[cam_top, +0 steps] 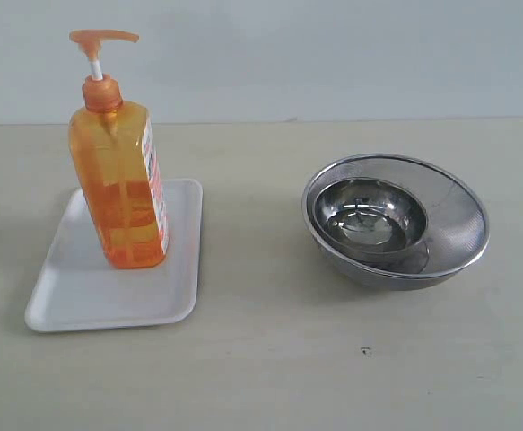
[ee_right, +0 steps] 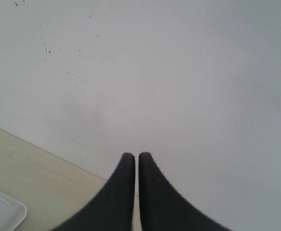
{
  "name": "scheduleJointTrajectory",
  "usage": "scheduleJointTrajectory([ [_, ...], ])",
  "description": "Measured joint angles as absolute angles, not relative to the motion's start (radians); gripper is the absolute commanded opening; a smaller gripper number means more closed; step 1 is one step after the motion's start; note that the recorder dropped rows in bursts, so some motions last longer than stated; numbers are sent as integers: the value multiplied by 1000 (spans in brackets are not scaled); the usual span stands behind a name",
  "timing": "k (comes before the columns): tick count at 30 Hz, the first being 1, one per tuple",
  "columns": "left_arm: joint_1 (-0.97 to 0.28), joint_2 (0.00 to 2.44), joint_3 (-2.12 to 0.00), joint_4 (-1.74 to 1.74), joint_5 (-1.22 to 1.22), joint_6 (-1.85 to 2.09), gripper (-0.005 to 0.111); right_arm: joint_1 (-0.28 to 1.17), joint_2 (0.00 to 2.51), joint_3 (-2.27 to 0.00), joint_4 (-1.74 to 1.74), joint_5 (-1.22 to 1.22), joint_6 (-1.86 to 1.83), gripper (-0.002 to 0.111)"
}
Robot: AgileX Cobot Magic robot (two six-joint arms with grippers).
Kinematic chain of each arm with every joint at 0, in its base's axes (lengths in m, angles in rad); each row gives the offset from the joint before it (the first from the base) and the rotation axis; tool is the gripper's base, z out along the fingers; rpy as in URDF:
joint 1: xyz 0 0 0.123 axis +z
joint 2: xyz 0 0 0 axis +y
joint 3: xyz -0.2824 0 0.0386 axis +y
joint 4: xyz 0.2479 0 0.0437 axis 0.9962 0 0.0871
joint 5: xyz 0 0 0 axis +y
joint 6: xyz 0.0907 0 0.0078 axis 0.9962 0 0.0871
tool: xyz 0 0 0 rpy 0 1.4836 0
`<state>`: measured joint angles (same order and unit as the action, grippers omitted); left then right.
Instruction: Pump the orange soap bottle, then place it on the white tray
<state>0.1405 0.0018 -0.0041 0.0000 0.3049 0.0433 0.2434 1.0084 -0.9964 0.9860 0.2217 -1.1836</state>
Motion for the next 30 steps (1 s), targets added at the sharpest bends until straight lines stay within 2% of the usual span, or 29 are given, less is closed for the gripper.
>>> scheduleJointTrajectory([
  [15,140,2,-4,-43,307,46,5,243,1008,-996,986,222,-1184,0],
  [30,84,2,-4,-60,315,44,5,243,1008,-996,986,220,-1184,0],
])
